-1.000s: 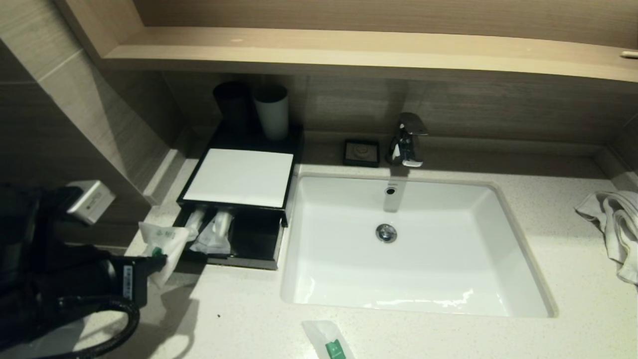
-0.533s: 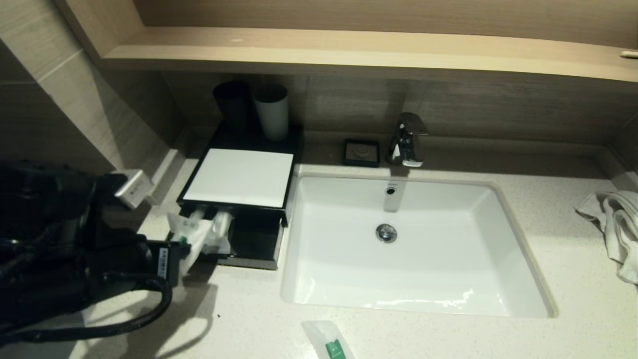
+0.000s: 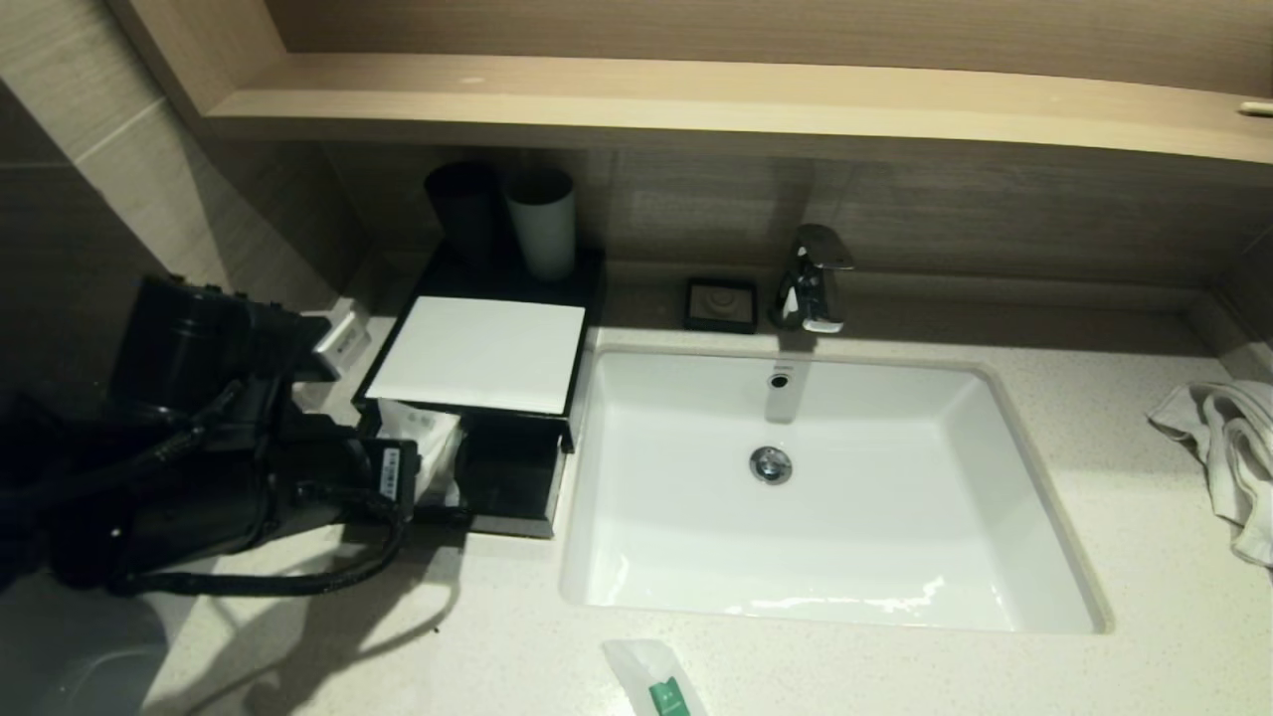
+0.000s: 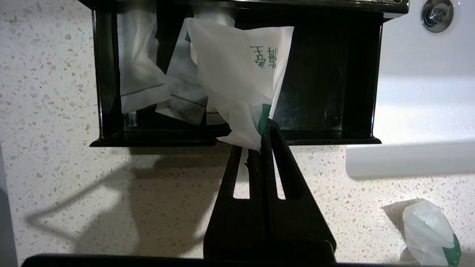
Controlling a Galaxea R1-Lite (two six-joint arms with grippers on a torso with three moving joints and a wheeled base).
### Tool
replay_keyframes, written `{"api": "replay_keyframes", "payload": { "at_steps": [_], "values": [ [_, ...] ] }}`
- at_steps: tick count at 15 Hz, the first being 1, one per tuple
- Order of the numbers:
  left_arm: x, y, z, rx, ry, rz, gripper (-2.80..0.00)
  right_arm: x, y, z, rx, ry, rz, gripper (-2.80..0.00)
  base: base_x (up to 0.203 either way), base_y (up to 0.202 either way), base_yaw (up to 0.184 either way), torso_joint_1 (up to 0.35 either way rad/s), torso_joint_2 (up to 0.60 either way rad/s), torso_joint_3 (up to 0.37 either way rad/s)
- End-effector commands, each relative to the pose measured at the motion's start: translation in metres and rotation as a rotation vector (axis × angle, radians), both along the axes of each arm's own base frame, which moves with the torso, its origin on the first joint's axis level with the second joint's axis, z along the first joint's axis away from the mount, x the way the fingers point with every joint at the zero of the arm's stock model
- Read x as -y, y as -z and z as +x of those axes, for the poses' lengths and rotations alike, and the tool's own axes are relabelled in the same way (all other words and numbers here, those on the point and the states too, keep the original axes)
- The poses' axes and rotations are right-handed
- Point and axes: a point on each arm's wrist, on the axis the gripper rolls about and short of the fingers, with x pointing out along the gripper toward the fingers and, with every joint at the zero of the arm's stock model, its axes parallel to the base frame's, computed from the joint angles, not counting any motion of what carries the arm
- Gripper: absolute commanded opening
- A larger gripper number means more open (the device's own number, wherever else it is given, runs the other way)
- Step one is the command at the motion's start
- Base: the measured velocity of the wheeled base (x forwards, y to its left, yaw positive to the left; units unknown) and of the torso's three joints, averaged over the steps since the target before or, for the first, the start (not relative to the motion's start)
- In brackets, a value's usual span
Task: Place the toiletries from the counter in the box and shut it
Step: Place the bathroom toiletry into the drawer
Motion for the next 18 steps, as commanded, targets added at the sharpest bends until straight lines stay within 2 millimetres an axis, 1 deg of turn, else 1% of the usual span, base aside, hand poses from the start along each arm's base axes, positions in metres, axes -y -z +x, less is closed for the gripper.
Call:
{"api": "replay_keyframes", "payload": {
  "at_steps": [1,5,10,16,18],
  "values": [
    [0.005,0.005,0.006,-0.031,0.005,0.014,-2.80,0.000,0.000,0.000,0.000,0.000,0.000,-2.80,0.000,0.000,0.000,0.000,0.00,0.000],
    [0.007,0.008,0.010,-0.060,0.008,0.029,-2.80,0.000,0.000,0.000,0.000,-0.001,0.000,-2.80,0.000,0.000,0.000,0.000,0.00,0.000],
    [0.017,0.000,0.009,-0.061,0.044,0.030,-2.80,0.000,0.000,0.000,0.000,0.001,0.000,-2.80,0.000,0.000,0.000,0.000,0.00,0.000],
    [0.026,0.006,0.019,-0.090,0.035,0.065,-2.80,0.000,0.000,0.000,0.000,-0.001,0.000,-2.80,0.000,0.000,0.000,0.000,0.00,0.000],
    [0.030,0.007,0.017,-0.102,0.053,0.073,-2.80,0.000,0.000,0.000,0.000,0.000,0.000,-2.80,0.000,0.000,0.000,0.000,0.00,0.000]
  ]
}}
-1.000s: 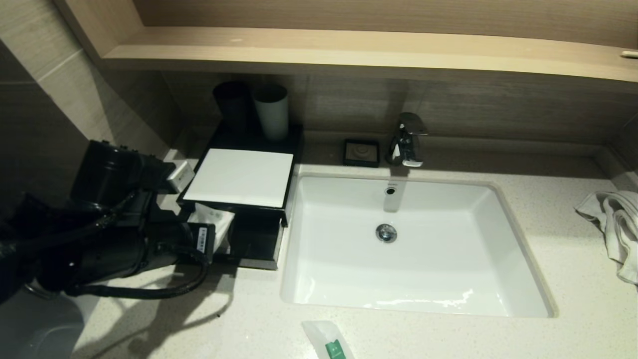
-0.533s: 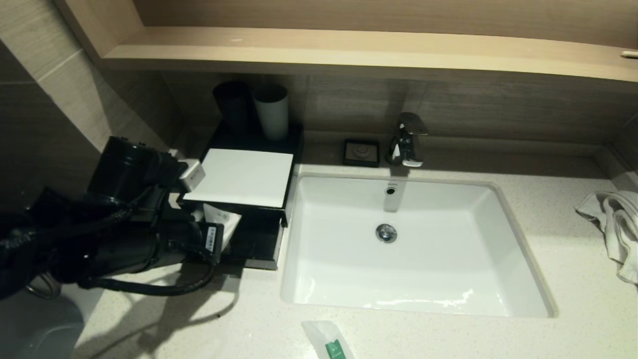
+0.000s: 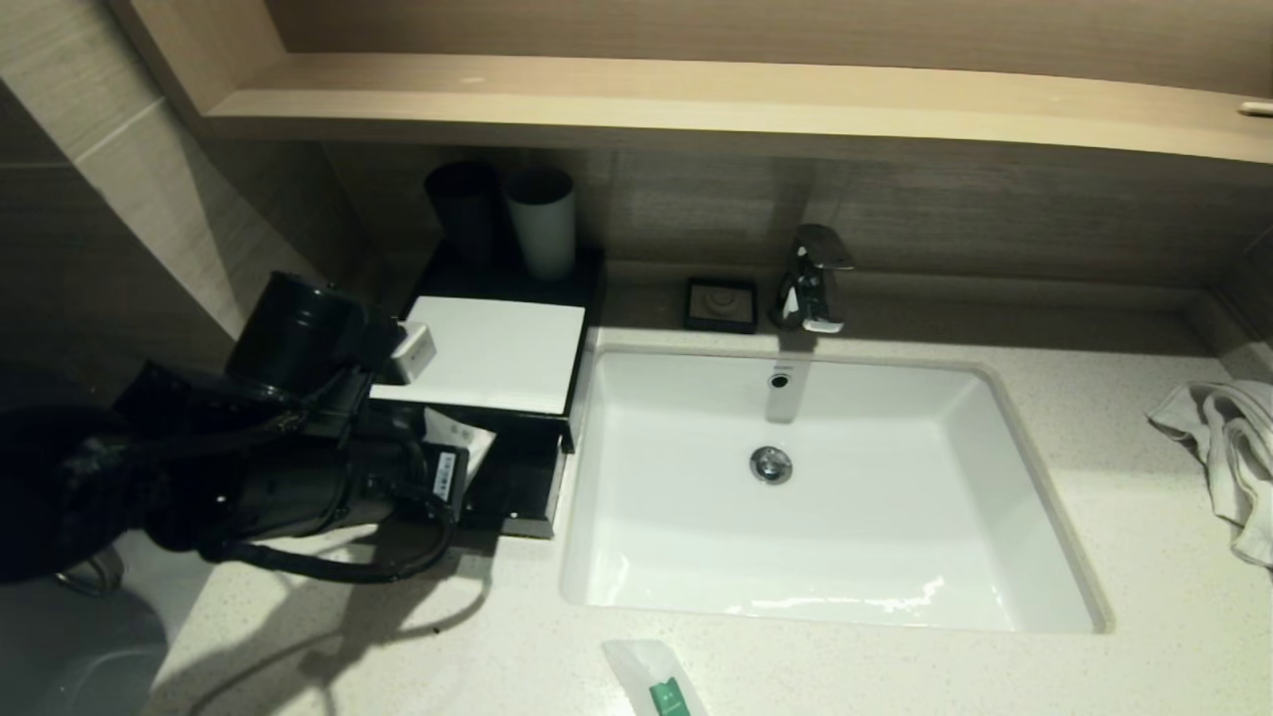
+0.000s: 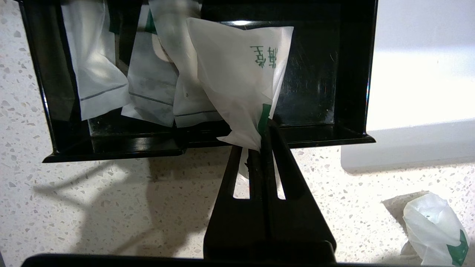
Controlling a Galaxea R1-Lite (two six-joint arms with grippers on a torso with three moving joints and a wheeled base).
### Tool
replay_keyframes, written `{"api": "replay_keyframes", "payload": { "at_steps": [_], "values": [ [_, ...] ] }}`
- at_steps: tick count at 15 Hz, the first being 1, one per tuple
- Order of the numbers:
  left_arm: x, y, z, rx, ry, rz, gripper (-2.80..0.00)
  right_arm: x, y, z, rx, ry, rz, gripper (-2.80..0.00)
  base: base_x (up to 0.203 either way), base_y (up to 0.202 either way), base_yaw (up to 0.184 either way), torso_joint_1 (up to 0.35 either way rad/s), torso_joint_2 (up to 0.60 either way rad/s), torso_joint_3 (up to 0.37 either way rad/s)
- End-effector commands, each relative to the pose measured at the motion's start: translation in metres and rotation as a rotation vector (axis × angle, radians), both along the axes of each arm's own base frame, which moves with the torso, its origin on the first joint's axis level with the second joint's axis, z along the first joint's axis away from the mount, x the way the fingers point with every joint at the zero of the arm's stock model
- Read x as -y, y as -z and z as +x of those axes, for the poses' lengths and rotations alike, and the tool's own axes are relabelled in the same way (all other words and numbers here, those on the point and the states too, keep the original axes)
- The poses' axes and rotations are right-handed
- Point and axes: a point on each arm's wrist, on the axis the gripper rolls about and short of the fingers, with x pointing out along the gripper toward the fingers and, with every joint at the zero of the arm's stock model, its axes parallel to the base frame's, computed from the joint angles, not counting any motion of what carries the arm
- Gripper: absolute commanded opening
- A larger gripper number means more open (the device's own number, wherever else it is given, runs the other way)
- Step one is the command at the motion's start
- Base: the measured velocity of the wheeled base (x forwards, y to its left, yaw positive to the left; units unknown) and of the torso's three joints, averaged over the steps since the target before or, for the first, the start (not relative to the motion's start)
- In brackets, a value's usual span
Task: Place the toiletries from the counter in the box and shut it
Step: Place the bathroom toiletry into the drawer
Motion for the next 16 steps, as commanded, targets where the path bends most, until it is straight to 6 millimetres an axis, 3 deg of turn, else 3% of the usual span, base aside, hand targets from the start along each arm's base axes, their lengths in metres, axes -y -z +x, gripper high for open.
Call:
{"api": "replay_keyframes", "payload": {
  "at_steps": [1,16],
  "values": [
    [0.007,0.004,0.000,-0.017,0.020,0.009,-2.80,0.000,0.000,0.000,0.000,-0.002,0.000,-2.80,0.000,0.000,0.000,0.000,0.00,0.000],
    [0.025,0.015,0.021,-0.044,0.013,0.042,-2.80,0.000,0.000,0.000,0.000,-0.002,0.000,-2.80,0.000,0.000,0.000,0.000,0.00,0.000]
  ]
}}
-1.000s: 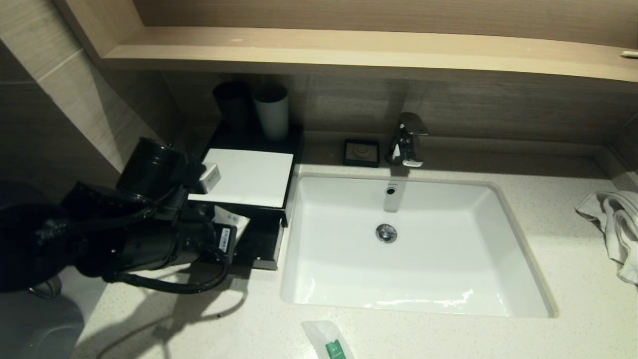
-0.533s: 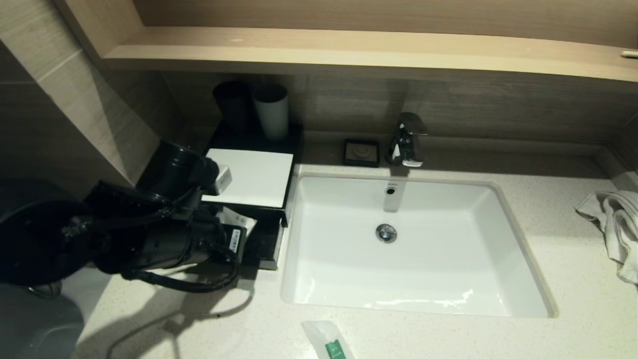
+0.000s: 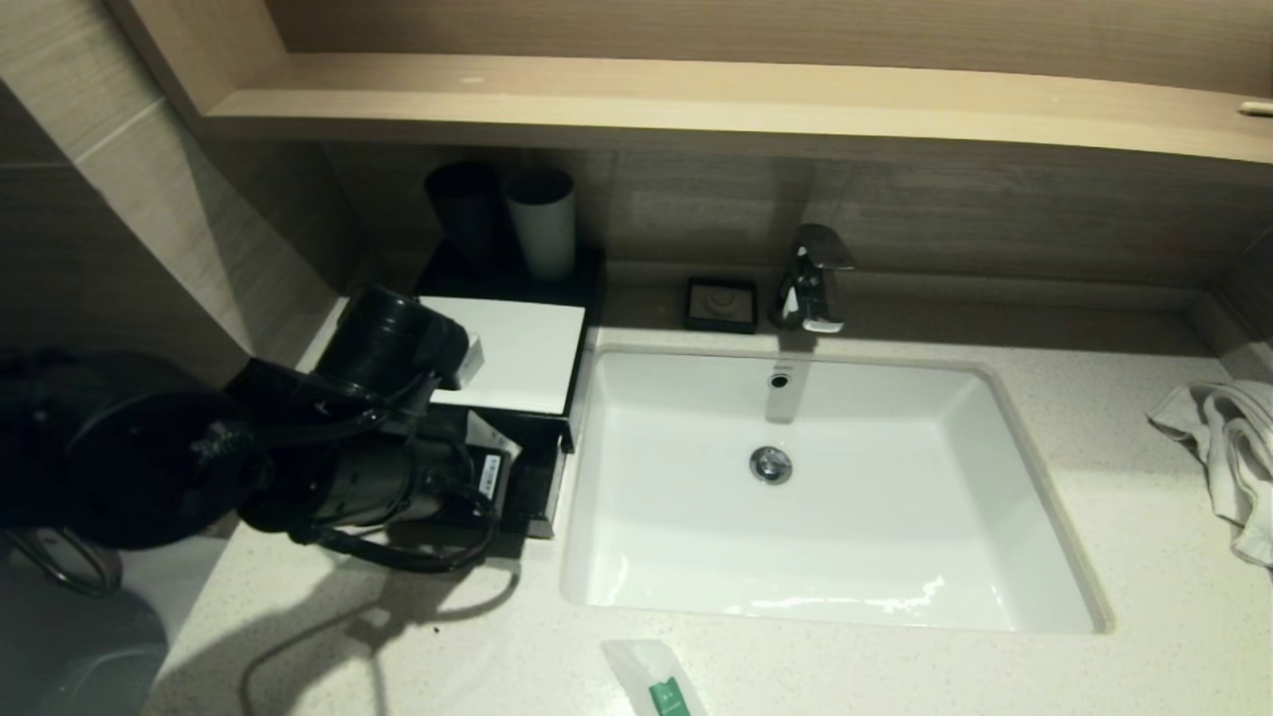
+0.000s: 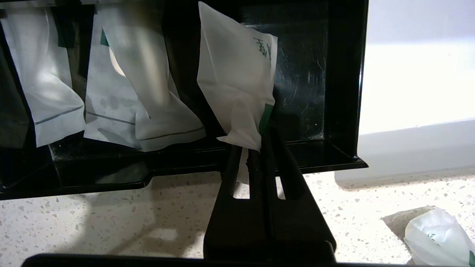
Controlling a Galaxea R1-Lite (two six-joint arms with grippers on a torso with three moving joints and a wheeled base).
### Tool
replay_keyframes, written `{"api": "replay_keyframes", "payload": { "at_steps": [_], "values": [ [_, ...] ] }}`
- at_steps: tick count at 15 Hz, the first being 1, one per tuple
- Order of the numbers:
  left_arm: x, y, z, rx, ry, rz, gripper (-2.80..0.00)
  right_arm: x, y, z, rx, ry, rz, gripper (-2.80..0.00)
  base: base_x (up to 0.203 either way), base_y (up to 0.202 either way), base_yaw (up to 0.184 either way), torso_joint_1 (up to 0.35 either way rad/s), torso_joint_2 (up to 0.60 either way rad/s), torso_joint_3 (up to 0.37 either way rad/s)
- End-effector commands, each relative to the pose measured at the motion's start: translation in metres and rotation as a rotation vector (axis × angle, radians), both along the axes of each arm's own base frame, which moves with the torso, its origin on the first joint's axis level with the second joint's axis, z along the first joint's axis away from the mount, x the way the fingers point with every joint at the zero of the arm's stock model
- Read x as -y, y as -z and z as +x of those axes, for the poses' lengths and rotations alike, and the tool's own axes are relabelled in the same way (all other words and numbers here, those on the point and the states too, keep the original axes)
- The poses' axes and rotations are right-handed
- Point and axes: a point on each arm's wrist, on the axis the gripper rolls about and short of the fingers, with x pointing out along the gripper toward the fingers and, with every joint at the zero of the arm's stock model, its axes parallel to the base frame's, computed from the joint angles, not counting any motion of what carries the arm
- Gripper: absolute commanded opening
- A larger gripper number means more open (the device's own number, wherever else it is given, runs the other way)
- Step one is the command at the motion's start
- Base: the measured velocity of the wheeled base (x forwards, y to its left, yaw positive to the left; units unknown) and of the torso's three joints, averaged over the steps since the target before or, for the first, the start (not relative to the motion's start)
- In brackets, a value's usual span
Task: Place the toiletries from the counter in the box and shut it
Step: Place the bathroom toiletry into the drawer
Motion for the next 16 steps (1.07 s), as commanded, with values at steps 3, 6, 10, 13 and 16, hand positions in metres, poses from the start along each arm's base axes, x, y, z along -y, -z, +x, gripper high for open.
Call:
{"api": "replay_keyframes", "payload": {
  "at_steps": [3,6,10,13,16],
  "values": [
    [0.005,0.006,0.008,-0.016,-0.005,0.005,-2.80,0.000,0.000,0.000,0.000,0.000,0.000,-2.80,0.000,0.000,0.000,0.000,0.00,0.000],
    [0.011,0.006,0.013,-0.015,0.002,0.004,-2.80,0.000,0.000,0.000,0.000,0.000,0.000,-2.80,0.000,0.000,0.000,0.000,0.00,0.000],
    [0.020,0.003,0.023,0.001,0.008,-0.004,-2.80,0.000,0.000,0.000,0.000,0.001,0.000,-2.80,0.000,0.000,0.000,0.000,0.00,0.000],
    [0.024,0.008,0.029,-0.010,0.006,0.002,-2.80,0.000,0.000,0.000,0.000,0.001,0.000,-2.80,0.000,0.000,0.000,0.000,0.00,0.000],
    [0.025,0.014,0.032,-0.020,0.001,0.014,-2.80,0.000,0.000,0.000,0.000,0.001,0.000,-2.80,0.000,0.000,0.000,0.000,0.00,0.000]
  ]
}}
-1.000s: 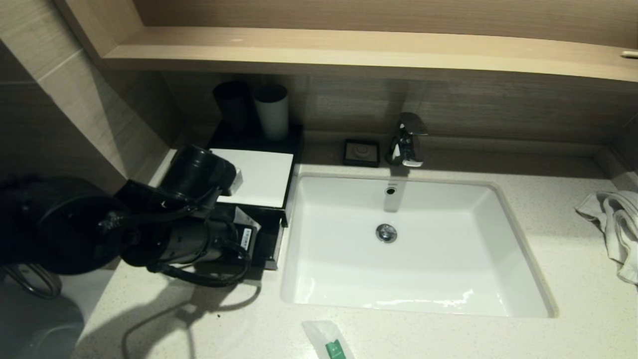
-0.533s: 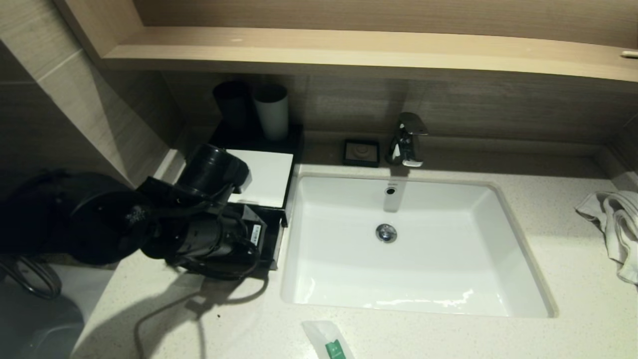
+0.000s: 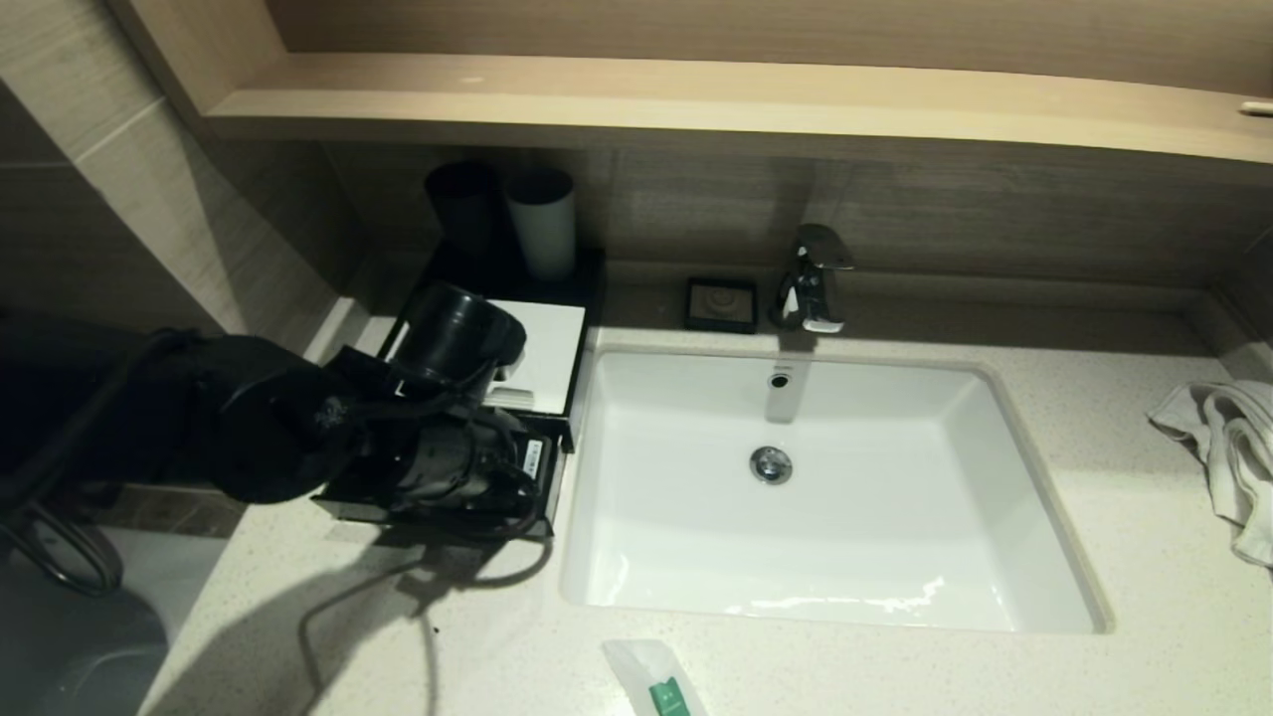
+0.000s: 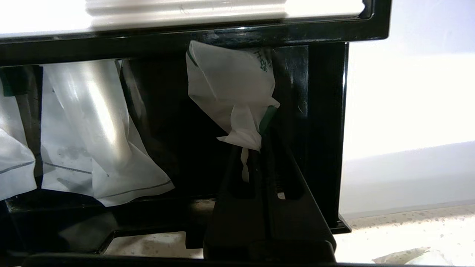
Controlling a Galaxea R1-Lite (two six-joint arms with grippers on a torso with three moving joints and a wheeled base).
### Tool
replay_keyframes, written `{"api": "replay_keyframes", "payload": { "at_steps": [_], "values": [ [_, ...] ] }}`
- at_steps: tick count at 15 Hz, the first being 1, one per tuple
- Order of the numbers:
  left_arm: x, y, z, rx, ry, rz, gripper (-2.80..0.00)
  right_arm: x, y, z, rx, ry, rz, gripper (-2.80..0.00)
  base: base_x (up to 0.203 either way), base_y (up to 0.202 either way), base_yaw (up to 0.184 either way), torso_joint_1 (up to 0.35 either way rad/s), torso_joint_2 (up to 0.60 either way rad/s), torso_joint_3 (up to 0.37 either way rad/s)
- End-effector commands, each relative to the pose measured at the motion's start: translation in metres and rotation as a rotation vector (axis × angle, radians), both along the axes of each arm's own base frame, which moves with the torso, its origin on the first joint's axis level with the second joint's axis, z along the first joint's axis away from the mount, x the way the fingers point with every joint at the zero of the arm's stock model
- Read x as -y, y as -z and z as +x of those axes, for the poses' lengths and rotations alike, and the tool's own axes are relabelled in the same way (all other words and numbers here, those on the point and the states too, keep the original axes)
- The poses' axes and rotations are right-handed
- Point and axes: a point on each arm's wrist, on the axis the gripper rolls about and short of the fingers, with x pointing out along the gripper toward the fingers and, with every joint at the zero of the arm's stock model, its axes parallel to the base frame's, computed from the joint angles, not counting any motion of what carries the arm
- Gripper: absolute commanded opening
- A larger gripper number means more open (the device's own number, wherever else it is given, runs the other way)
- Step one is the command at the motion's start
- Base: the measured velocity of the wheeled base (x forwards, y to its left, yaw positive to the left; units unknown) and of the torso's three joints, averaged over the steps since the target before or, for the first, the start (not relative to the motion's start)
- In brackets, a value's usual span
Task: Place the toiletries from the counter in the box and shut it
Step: Place the bathroom toiletry into the drawer
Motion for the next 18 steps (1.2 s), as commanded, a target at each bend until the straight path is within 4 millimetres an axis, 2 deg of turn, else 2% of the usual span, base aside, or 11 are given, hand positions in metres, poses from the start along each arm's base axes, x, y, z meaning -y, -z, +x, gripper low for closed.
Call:
{"api": "replay_keyframes", "payload": {
  "at_steps": [1,18],
  "values": [
    [0.003,0.005,0.005,-0.011,-0.003,0.006,-2.80,0.000,0.000,0.000,0.000,-0.001,0.000,-2.80,0.000,0.000,0.000,0.000,0.00,0.000],
    [0.014,-0.001,0.025,0.041,-0.040,0.010,-2.80,0.000,0.000,0.000,0.000,0.002,0.000,-2.80,0.000,0.000,0.000,0.000,0.00,0.000]
  ]
}}
